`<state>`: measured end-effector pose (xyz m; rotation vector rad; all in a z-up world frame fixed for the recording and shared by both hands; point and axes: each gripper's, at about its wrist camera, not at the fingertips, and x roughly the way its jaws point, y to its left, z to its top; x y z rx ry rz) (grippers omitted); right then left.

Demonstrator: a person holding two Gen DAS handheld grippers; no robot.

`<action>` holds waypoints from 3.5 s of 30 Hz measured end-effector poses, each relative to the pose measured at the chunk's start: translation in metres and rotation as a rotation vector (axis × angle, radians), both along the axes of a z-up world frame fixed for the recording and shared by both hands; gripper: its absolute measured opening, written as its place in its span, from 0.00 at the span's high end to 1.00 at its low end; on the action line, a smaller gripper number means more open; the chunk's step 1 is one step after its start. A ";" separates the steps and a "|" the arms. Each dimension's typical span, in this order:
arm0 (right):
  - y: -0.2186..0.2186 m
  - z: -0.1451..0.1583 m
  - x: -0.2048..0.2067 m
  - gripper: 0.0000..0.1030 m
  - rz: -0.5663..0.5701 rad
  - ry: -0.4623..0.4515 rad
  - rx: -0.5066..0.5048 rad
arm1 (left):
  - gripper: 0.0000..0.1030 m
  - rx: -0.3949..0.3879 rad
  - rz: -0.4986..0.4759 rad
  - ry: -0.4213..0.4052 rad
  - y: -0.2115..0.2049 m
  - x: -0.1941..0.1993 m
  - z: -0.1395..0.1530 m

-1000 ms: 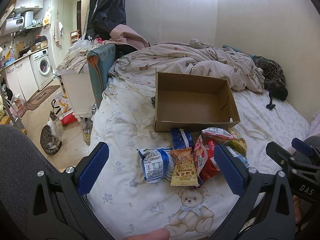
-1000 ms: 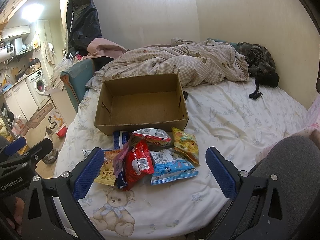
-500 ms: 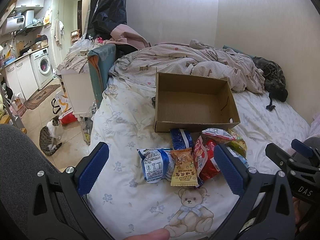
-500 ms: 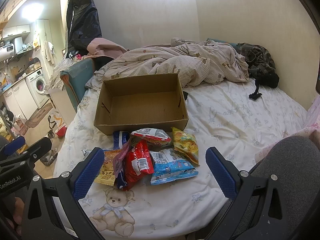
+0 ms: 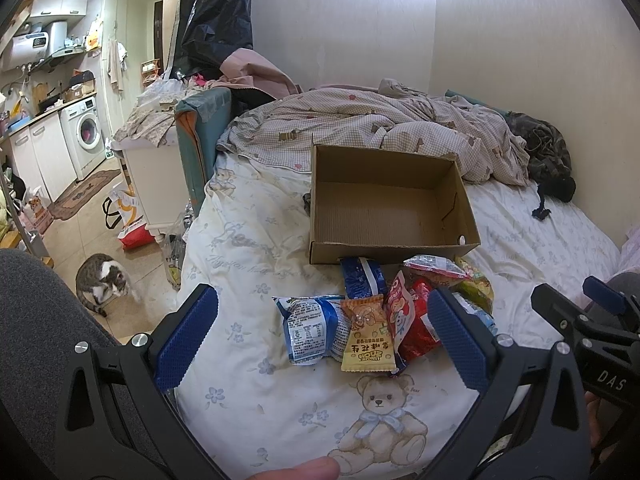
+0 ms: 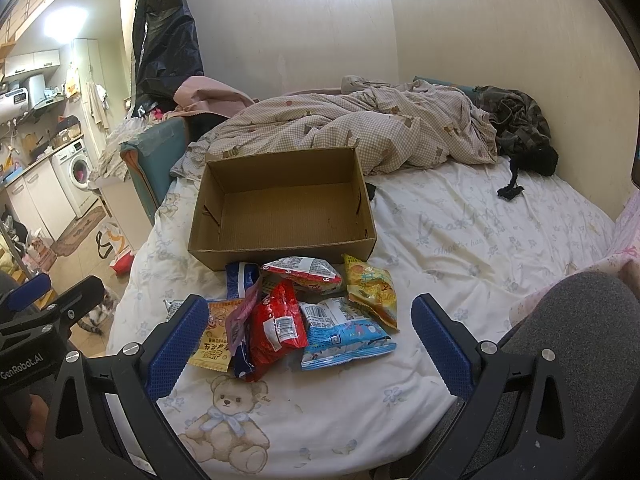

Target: Organize snacks

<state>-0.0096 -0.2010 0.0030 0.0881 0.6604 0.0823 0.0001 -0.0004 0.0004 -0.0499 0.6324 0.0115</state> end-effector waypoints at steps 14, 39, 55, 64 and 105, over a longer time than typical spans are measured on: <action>0.002 0.001 0.007 0.00 -0.009 0.021 0.002 | 0.00 -0.007 -0.017 0.032 0.002 0.005 0.002; -0.014 -0.015 0.120 0.00 0.092 0.283 0.128 | 0.03 -0.200 0.168 0.762 0.059 0.158 -0.137; -0.035 -0.048 0.137 0.00 0.029 0.368 0.215 | 0.19 -0.295 0.183 0.804 0.053 0.158 -0.152; -0.028 -0.053 0.139 0.00 0.043 0.385 0.209 | 0.21 -0.359 0.139 0.858 0.048 0.158 -0.174; 0.010 -0.042 0.142 1.00 0.221 0.581 0.365 | 0.57 -0.210 0.019 0.562 0.053 0.145 -0.075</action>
